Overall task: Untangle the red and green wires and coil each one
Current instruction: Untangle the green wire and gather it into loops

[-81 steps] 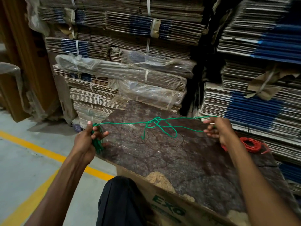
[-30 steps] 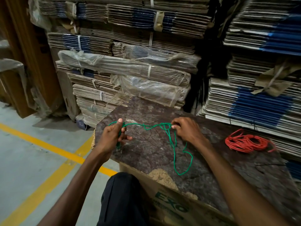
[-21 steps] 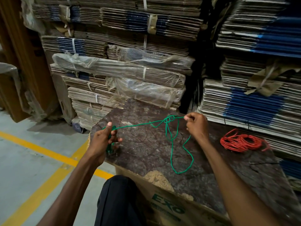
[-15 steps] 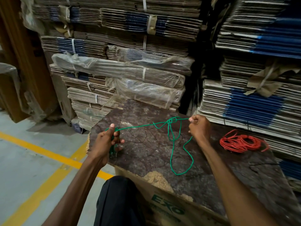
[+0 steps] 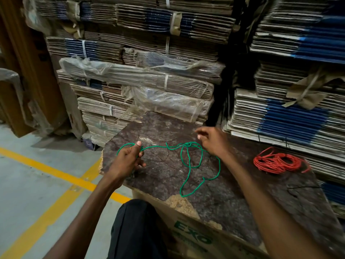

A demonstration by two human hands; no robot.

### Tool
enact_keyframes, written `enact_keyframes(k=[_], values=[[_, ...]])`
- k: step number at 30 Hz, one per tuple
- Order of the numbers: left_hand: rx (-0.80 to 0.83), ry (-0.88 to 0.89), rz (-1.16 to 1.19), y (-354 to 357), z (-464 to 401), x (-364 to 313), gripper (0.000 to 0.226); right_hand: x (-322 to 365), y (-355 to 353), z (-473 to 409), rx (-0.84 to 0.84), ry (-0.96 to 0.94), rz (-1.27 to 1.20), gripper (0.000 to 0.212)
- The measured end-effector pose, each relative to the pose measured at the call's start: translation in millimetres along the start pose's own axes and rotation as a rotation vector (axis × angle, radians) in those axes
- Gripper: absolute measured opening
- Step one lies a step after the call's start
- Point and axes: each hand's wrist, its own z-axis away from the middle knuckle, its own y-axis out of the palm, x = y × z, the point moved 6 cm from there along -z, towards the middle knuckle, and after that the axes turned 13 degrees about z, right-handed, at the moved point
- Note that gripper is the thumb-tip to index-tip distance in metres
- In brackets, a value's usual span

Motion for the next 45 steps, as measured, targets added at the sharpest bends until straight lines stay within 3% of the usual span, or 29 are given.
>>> enact_keyframes(k=[5, 9, 16, 19, 22, 24, 25, 27, 29, 32, 35, 41, 45], values=[[0.0, 0.017, -0.014, 2, 2, -2, 0.046, 0, 31, 6, 0.193, -0.035, 0.134, 0.024], [0.004, 0.017, -0.022, 0, 3, -1, 0.045, -9, 38, 10, 0.164, 0.018, 0.098, 0.013], [-0.112, -0.011, 0.066, -27, 0, 0, 0.043, -49, 13, 22, 0.065, 0.492, -0.831, 0.016], [-0.153, 0.001, 0.104, -46, 0, -2, 0.042, -79, 2, 29, -0.059, 0.677, -0.996, 0.014], [-0.142, -0.012, 0.112, -50, -3, -2, 0.043, -97, 3, 33, -0.074, 0.757, -0.981, 0.012], [-0.136, -0.012, 0.106, -46, -4, -2, 0.043, -97, 11, 32, 0.013, 0.745, -0.861, 0.004], [-0.134, -0.009, 0.102, -43, -4, -2, 0.043, -96, 13, 31, 0.038, 0.727, -0.74, 0.012], [-0.129, -0.001, 0.088, -36, -5, -1, 0.043, -93, 10, 26, -0.021, 0.667, -0.417, 0.034], [-0.125, 0.008, 0.054, -33, -5, 0, 0.044, -79, -4, 22, -0.148, 0.564, -0.233, 0.039], [-0.108, 0.015, 0.027, -31, -5, 0, 0.046, -45, -28, 19, -0.337, 0.381, -0.296, 0.018], [-0.104, 0.012, 0.012, -30, -5, 0, 0.046, -3, -34, 15, -0.384, 0.156, -0.349, 0.004], [-0.094, 0.002, 0.022, -24, -3, 3, 0.044, 54, 9, 11, -0.109, 0.002, -0.283, 0.005], [-0.072, -0.017, 0.057, -24, -2, 3, 0.045, 77, 50, 7, 0.104, 0.021, -0.185, 0.012]])
